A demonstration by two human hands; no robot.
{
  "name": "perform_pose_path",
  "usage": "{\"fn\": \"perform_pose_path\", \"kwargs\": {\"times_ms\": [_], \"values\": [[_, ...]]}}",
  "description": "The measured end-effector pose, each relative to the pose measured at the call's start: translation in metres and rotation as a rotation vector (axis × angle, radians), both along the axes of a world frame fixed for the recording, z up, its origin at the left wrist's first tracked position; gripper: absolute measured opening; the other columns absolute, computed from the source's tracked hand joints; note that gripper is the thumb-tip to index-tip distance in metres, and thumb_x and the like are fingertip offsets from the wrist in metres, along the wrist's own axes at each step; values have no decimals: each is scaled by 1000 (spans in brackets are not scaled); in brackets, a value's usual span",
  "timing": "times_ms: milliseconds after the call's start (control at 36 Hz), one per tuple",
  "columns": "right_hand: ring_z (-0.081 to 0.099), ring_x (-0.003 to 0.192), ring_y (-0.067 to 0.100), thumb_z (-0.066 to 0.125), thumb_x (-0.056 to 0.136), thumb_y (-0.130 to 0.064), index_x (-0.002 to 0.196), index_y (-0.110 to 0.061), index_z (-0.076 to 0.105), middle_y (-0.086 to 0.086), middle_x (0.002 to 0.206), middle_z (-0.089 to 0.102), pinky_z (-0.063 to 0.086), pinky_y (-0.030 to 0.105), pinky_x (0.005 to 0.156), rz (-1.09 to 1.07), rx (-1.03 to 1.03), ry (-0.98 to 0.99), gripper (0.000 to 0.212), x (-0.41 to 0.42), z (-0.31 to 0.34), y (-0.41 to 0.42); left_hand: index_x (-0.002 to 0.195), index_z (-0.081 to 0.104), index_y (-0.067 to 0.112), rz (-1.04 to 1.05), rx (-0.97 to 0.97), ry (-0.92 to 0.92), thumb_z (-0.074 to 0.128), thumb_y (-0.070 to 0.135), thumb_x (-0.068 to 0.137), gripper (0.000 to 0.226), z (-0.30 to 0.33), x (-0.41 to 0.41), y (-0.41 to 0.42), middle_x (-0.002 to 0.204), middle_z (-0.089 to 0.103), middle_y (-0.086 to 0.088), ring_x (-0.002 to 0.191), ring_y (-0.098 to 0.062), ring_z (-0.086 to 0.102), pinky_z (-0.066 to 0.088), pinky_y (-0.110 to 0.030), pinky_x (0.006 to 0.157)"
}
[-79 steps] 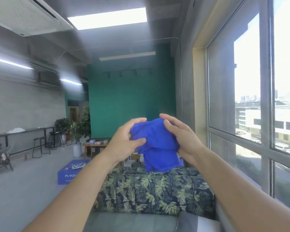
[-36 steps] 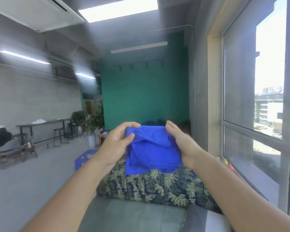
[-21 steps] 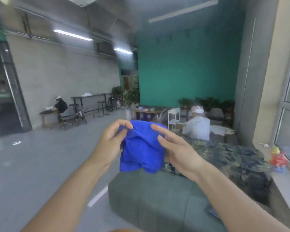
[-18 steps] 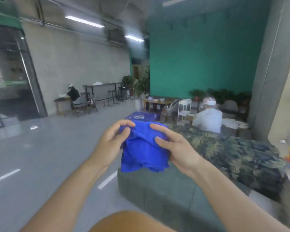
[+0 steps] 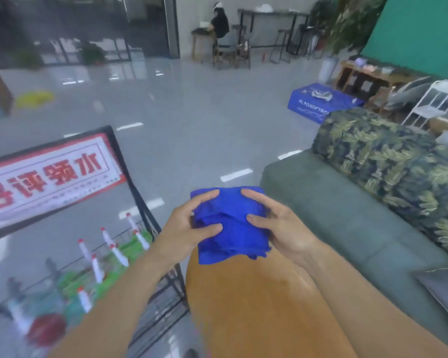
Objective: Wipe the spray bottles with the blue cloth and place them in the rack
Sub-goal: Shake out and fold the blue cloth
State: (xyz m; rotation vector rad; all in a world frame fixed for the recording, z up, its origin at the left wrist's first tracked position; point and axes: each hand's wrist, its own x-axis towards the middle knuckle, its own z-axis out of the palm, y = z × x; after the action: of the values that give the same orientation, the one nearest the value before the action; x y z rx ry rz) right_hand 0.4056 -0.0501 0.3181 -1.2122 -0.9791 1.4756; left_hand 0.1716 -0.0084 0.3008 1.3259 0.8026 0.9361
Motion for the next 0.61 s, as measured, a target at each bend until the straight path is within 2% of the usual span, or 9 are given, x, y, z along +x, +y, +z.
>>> {"fn": "perform_pose_path", "kwargs": {"times_ms": [56, 111, 194, 333, 417, 528, 611], "values": [[67, 125, 28, 72, 96, -5, 140, -29, 65, 3, 137, 68, 50, 57, 109, 34, -66, -3, 51, -18, -30, 9, 147, 60, 22, 46, -16, 51, 76, -12, 91, 68, -30, -27, 0, 130, 77, 10, 120, -15, 74, 63, -31, 94], [67, 125, 23, 70, 97, -3, 140, -26, 64, 3, 137, 68, 52, 50, 108, 59, -138, -8, 49, -39, -59, 17, 145, 62, 26, 99, -49, 95, 83, -7, 87, 70, -63, -52, -3, 132, 76, 12, 124, -16, 73, 63, -33, 98], [66, 126, 23, 72, 96, -4, 137, -28, 66, 6, 139, 67, 52, 50, 108, 142, -225, -80, 48, -71, -107, 23, 145, 62, 27, 177, -131, 134, 87, 4, 82, 71, -114, -83, -15, 134, 75, 13, 125, -16, 72, 62, -35, 100], [71, 115, 14, 71, 95, 2, 132, -31, 65, 2, 131, 70, 61, 33, 88, 213, -346, -194, 50, -117, -161, 25, 146, 58, 17, 252, -277, 165, 79, -14, 89, 68, -184, -119, -36, 126, 70, 36, 123, 0, 69, 61, -23, 94], [73, 110, 14, 69, 95, 5, 134, -29, 65, 0, 126, 73, 61, 31, 84, 244, -369, -260, 52, -136, -185, 28, 144, 60, 22, 298, -355, 202, 78, -15, 88, 69, -217, -134, -41, 129, 71, 33, 126, -5, 68, 61, -26, 97], [74, 106, 12, 65, 98, 4, 139, -26, 63, -1, 125, 74, 60, 26, 81, 274, -408, -345, 51, -160, -218, 35, 143, 61, 26, 355, -447, 239, 79, -16, 87, 72, -251, -150, -40, 127, 73, 29, 122, -1, 69, 61, -30, 101], [70, 97, -9, 61, 102, 0, 138, -24, 64, -8, 122, 71, 54, 12, 76, 283, -405, -410, 44, -177, -239, 41, 145, 61, 23, 395, -504, 231, 78, -17, 88, 72, -271, -158, -35, 131, 71, 19, 119, 0, 71, 62, -32, 100]]}}
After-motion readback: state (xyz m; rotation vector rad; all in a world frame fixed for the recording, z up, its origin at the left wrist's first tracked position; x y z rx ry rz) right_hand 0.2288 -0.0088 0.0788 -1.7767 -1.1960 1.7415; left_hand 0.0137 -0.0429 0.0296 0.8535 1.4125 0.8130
